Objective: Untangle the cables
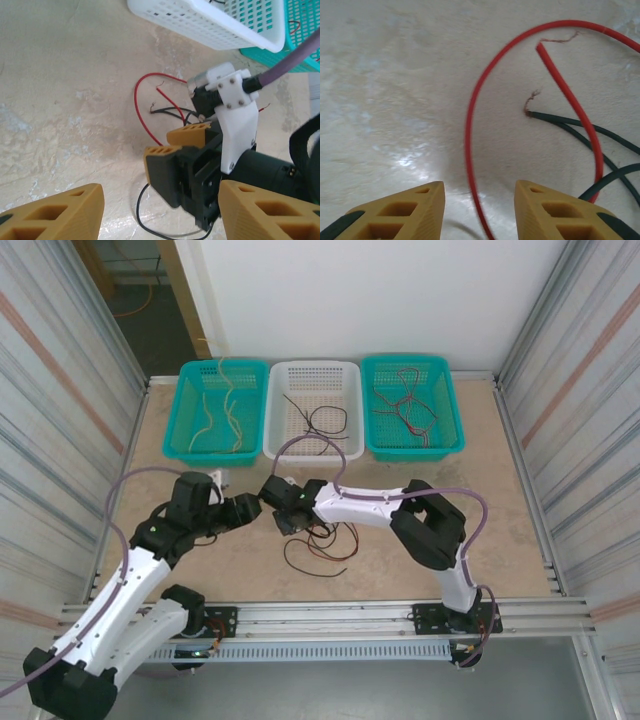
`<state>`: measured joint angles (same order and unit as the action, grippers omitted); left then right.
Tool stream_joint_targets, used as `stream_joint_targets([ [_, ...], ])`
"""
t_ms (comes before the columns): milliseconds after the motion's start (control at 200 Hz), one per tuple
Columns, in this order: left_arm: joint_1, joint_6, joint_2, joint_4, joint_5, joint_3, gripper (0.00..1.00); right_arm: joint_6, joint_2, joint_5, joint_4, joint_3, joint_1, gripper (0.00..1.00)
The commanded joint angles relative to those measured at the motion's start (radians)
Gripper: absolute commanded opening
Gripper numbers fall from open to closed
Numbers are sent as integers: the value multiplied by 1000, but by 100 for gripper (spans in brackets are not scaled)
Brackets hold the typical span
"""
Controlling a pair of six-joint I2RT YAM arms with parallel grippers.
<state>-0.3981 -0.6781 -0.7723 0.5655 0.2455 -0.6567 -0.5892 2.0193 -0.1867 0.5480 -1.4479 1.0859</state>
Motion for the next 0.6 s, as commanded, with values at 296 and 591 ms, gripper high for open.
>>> stream_joint_targets([
  [296, -4, -50, -50, -177, 177, 49, 62, 33, -179, -95, 44, 6, 102, 0],
  [591, -101, -94, -174, -345, 189, 3, 60, 95, -401, -123, -66, 56, 178, 0],
])
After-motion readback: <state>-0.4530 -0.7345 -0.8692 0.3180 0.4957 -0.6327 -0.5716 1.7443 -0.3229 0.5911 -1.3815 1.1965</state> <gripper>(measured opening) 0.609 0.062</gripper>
